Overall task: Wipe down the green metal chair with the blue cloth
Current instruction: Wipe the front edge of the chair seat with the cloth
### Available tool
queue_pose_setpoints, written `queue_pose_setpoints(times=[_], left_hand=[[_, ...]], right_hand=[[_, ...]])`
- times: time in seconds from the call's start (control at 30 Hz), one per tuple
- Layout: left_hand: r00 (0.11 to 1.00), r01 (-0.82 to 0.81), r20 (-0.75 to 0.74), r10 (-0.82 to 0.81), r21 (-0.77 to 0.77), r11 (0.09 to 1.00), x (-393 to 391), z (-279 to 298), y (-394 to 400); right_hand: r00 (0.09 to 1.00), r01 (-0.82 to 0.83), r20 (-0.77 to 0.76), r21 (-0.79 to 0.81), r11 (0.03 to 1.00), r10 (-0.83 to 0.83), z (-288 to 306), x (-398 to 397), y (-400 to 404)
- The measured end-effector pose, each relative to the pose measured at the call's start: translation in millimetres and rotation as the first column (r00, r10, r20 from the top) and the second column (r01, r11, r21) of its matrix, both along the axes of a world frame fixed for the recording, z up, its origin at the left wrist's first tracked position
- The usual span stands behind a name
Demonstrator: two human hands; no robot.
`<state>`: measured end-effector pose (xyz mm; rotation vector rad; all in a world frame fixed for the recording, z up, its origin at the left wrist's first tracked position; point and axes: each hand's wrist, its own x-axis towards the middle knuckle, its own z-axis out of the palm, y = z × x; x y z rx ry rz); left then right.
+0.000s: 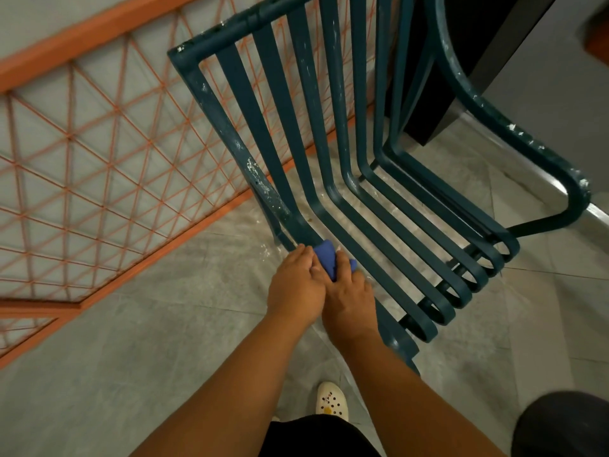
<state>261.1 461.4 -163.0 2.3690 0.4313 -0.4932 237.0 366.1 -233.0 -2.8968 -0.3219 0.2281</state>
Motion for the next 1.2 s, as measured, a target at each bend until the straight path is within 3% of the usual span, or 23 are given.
queue_pose_setpoints(times=[0.13,0.33,0.6,0.77,0.87,0.97,1.03,1.1,1.2], left_hand=[[0.943,0.328,-0.154,-0.296,0.266,0.906,4,1,2],[0.841,0.541,-0.312,-0.442,0.445,0.714,10,0,7],[0.787,0.614,-0.343,-0.512,0.503,0.608,20,11,14],[0.769,0.635,-0.363,-0.526,0.524,0.568,24,16,14],[0.76,0.643,-0.343,-0.551,0.518,0.564,25,15,16],[0.754,0.652,-0.322,-0.573,0.479,0.588,26,15,23],[0.752,0.653,-0.303,-0.586,0.462,0.6,24,13,27],[0.769,0.632,-0.252,-0.588,0.442,0.637,22,10,31],[0.836,0.54,-0.121,-0.536,0.362,0.76,21,7,45]], right_hand=[[0.998,-0.026,-0.055,-0.006,1.0,0.025,0,-23,-32],[0.99,0.071,-0.119,-0.007,0.997,-0.072,1,-42,-54],[0.962,0.164,-0.232,0.062,0.985,-0.145,11,24,-5],[0.909,0.25,-0.4,0.306,0.919,-0.115,12,41,-8],[0.774,0.459,-0.623,0.426,0.78,-0.115,9,27,-40],[0.413,0.801,-0.908,0.325,0.502,-0.072,23,24,-64],[0.267,0.876,-0.961,0.209,0.434,-0.076,31,33,-61],[0.227,0.885,-0.968,0.156,0.439,-0.112,31,50,-48],[0.25,0.876,-0.962,0.174,0.45,-0.113,20,81,-17]])
